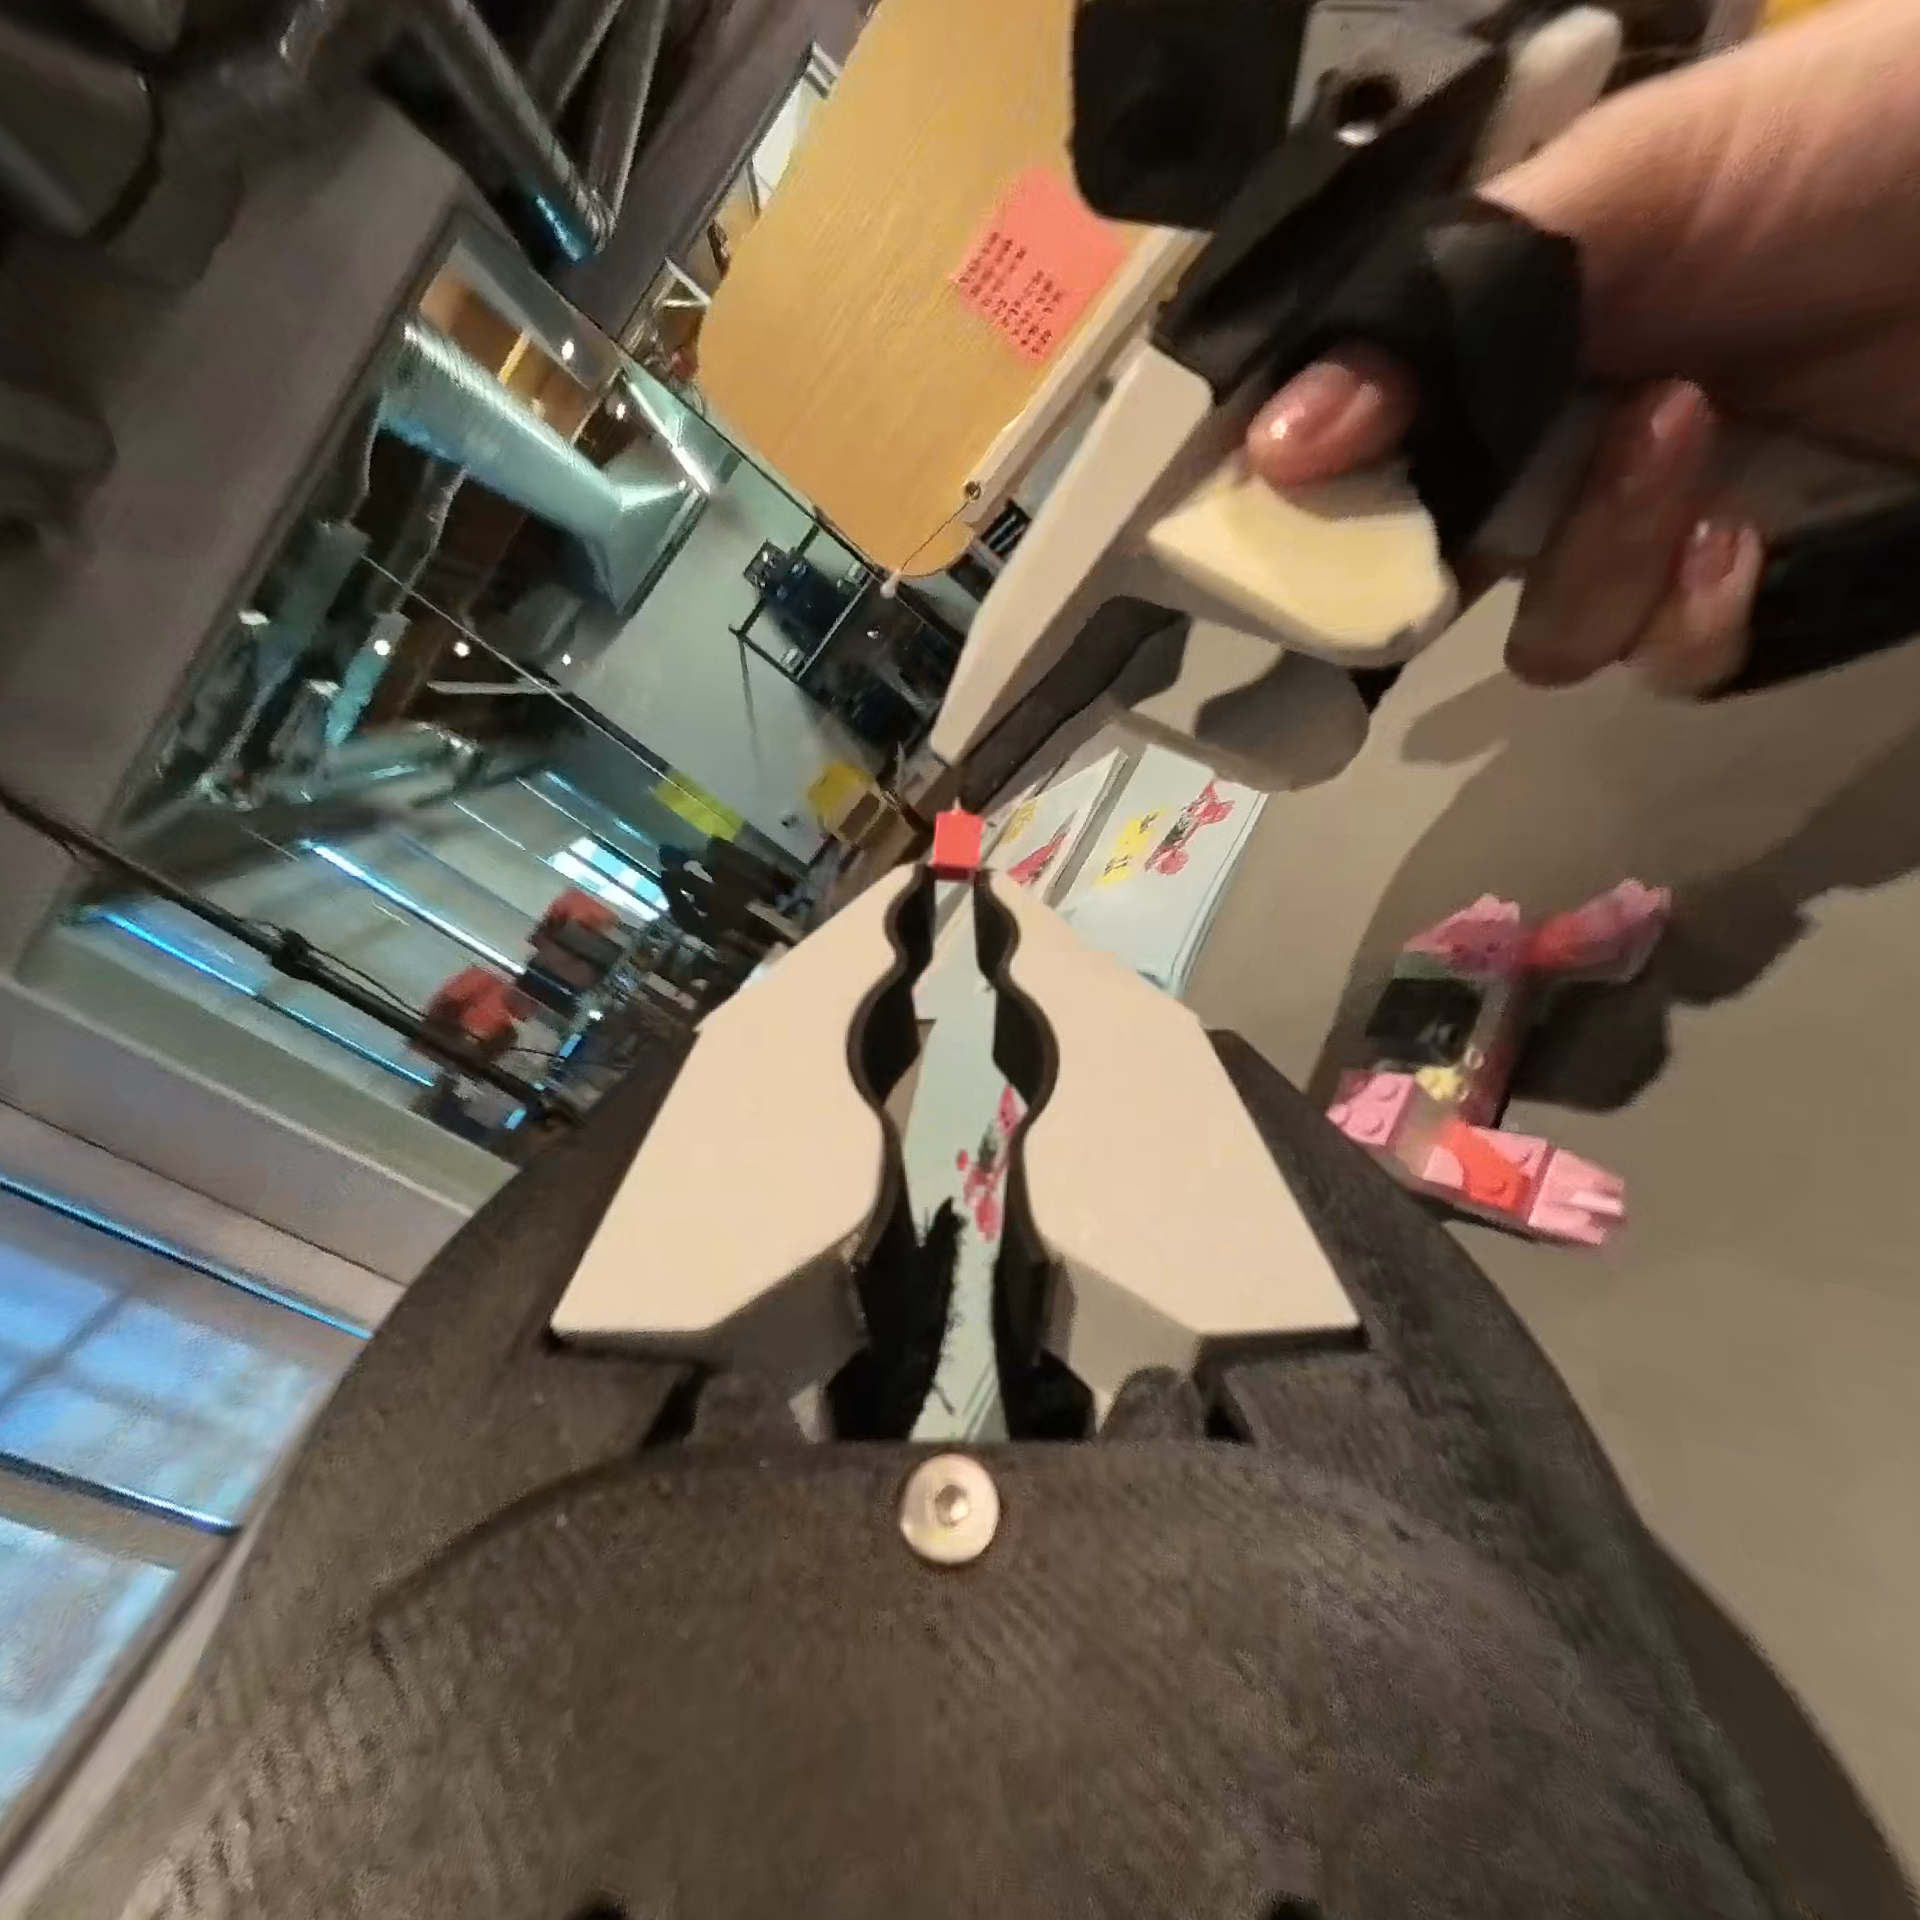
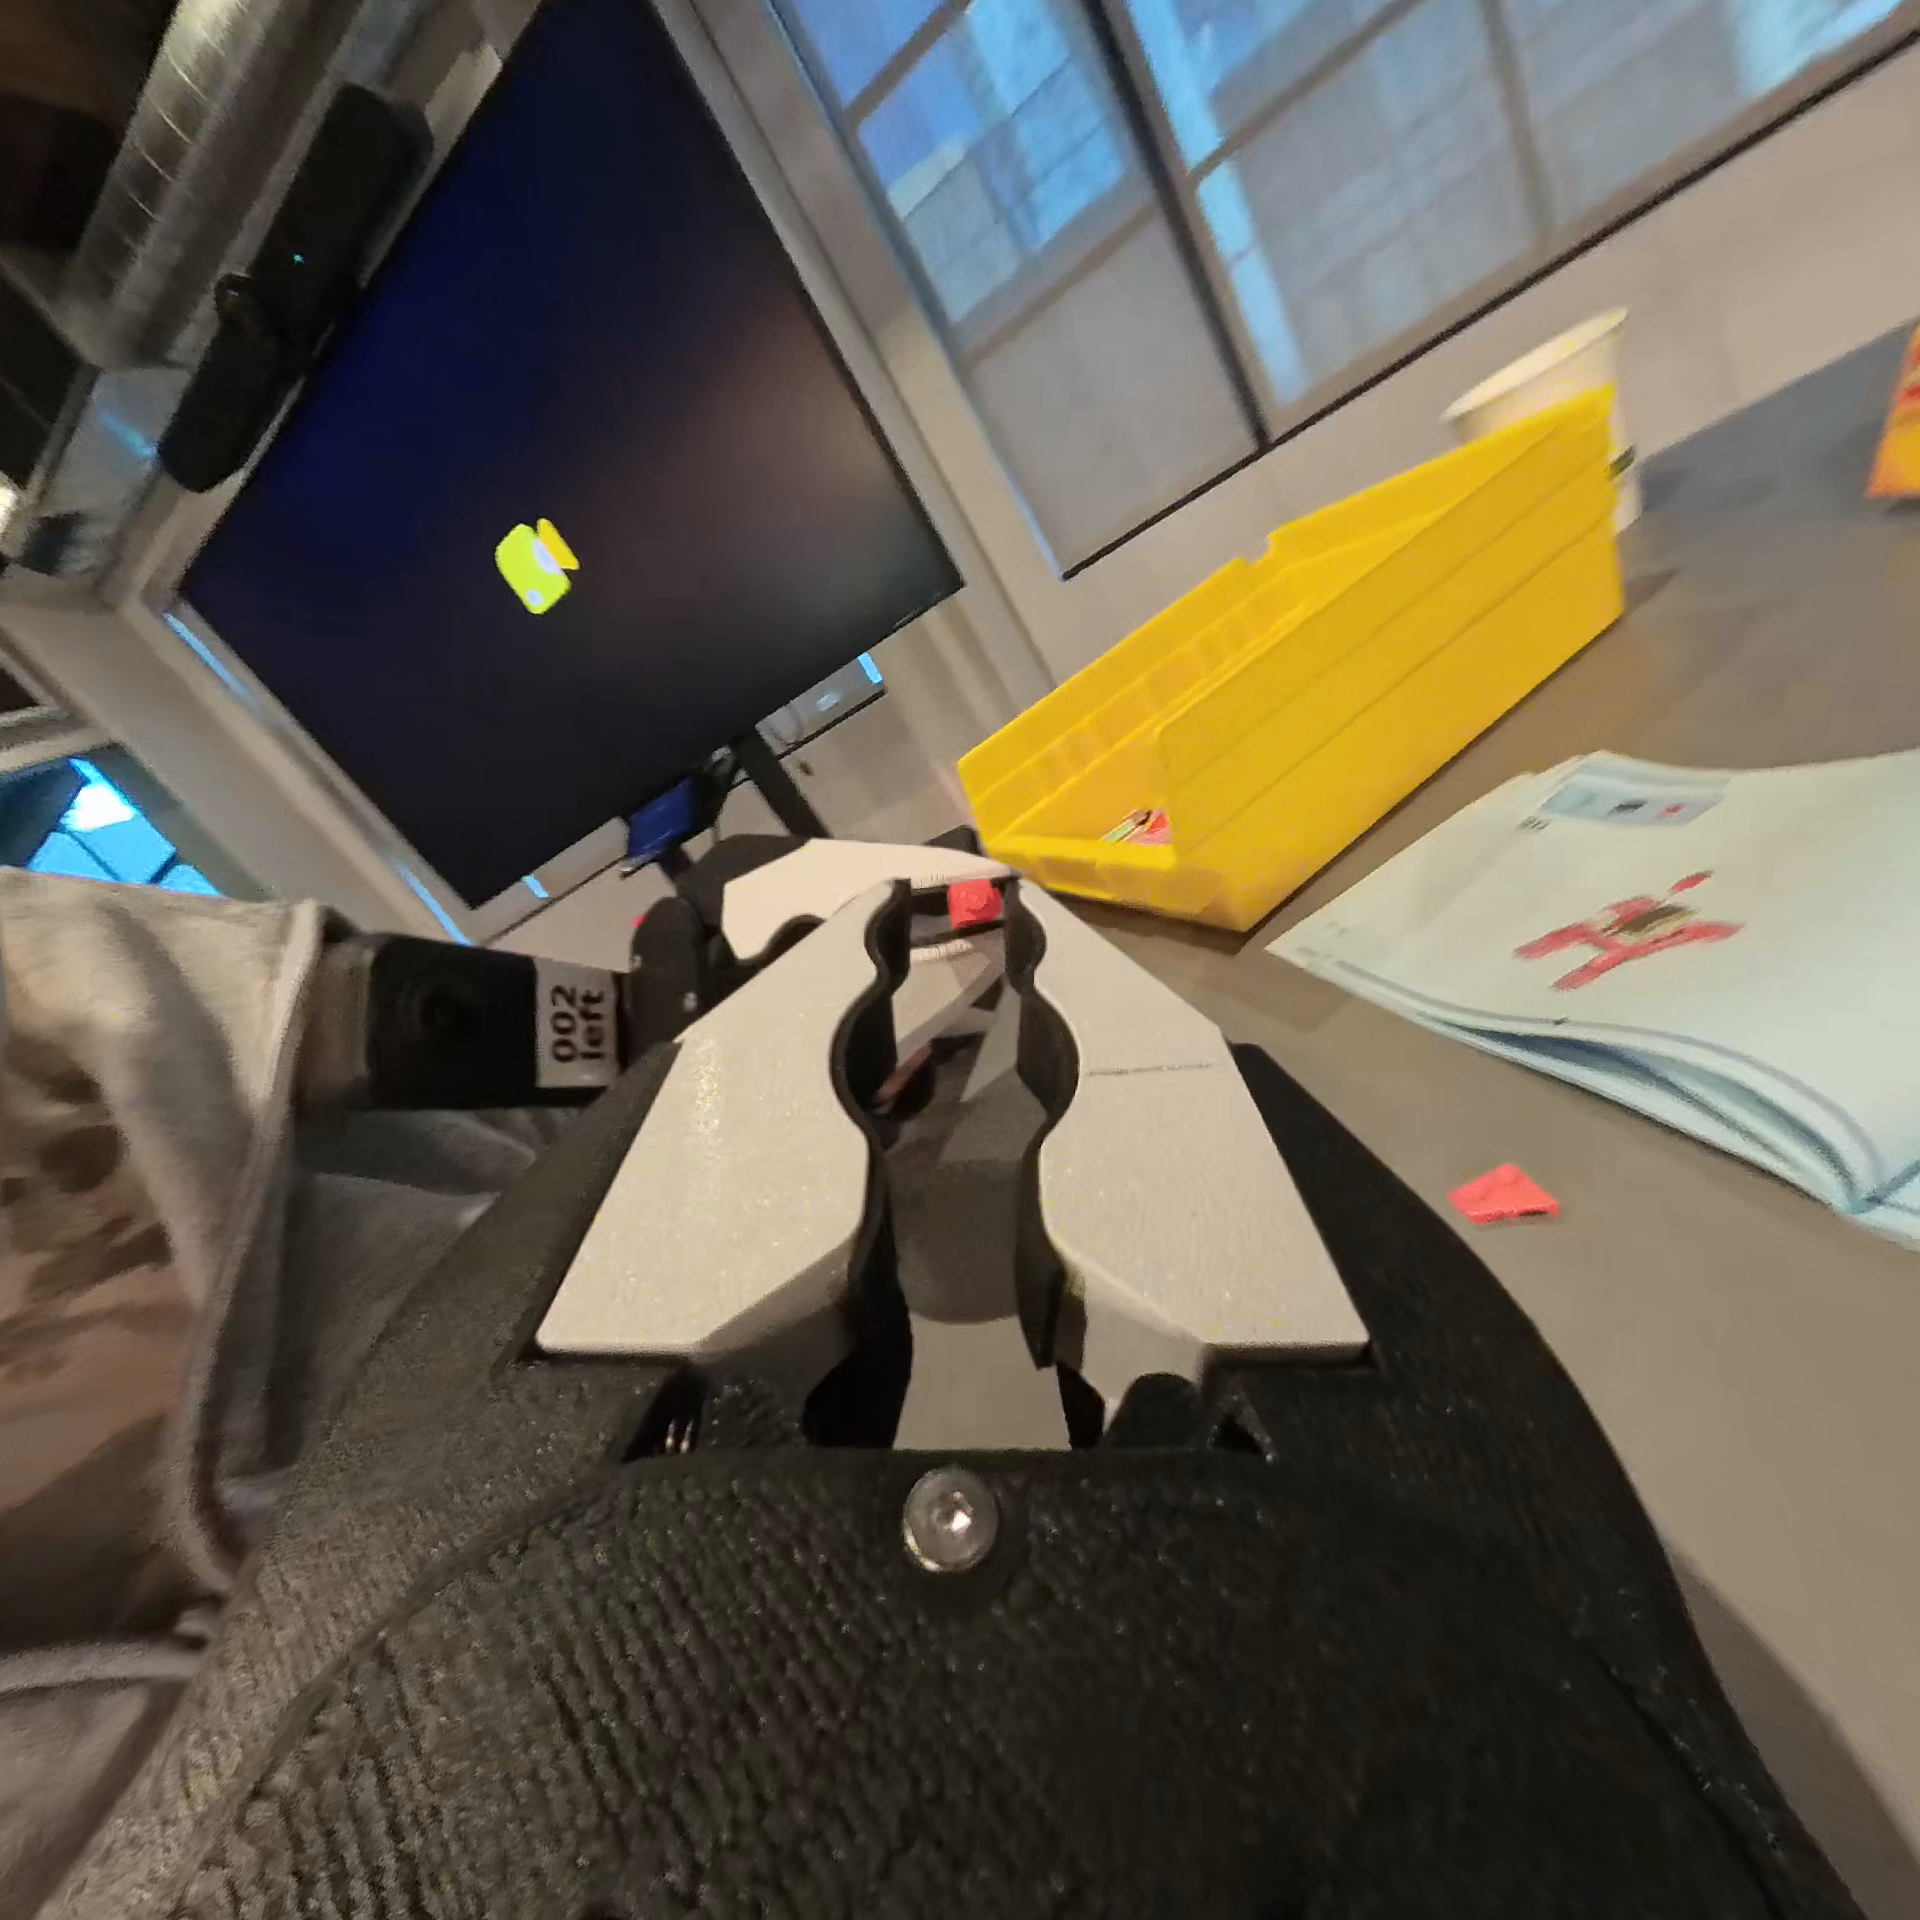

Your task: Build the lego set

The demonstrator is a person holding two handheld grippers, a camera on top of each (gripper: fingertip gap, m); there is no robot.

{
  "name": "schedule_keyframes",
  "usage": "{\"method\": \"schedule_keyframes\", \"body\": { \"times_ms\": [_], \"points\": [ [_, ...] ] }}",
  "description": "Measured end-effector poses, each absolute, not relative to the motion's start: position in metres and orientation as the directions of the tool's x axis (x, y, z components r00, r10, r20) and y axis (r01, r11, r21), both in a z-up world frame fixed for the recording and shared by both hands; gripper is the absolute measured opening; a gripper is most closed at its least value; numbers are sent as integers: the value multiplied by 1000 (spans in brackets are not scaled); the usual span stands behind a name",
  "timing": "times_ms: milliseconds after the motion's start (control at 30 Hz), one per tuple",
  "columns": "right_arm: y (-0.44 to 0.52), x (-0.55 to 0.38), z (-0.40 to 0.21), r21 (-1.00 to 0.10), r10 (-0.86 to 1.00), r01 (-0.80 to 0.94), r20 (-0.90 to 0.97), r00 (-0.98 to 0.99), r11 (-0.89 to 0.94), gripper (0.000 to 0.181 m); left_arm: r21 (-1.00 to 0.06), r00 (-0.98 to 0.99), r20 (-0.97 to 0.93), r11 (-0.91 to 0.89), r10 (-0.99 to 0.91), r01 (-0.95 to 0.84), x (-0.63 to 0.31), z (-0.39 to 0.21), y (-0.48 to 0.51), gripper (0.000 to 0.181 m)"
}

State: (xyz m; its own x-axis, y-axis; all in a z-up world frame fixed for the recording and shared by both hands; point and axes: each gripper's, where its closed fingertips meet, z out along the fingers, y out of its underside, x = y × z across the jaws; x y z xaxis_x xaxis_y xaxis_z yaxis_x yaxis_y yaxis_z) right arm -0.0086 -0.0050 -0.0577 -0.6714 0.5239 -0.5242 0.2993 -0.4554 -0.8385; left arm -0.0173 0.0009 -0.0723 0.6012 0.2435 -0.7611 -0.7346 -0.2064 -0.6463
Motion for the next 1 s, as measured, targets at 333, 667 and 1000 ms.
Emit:
{"method": "schedule_keyframes", "body": {
  "times_ms": [333,667,1000],
  "points": [
    [-4,-11,-61,-890,618,232,-441,-651,-392,12,-717,675,-695,-166,249,-677,-16,-70,4,6],
    [-7,-2,-66,-933,622,258,-359,-696,-249,6,-797,794,-603,-85,73,-597,2,-78,5,15],
    [-5,14,-140,-861,659,411,-123,-742,301,6,-827,913,-170,-450,-371,-337,2,-172,-9,40]
  ]
}}
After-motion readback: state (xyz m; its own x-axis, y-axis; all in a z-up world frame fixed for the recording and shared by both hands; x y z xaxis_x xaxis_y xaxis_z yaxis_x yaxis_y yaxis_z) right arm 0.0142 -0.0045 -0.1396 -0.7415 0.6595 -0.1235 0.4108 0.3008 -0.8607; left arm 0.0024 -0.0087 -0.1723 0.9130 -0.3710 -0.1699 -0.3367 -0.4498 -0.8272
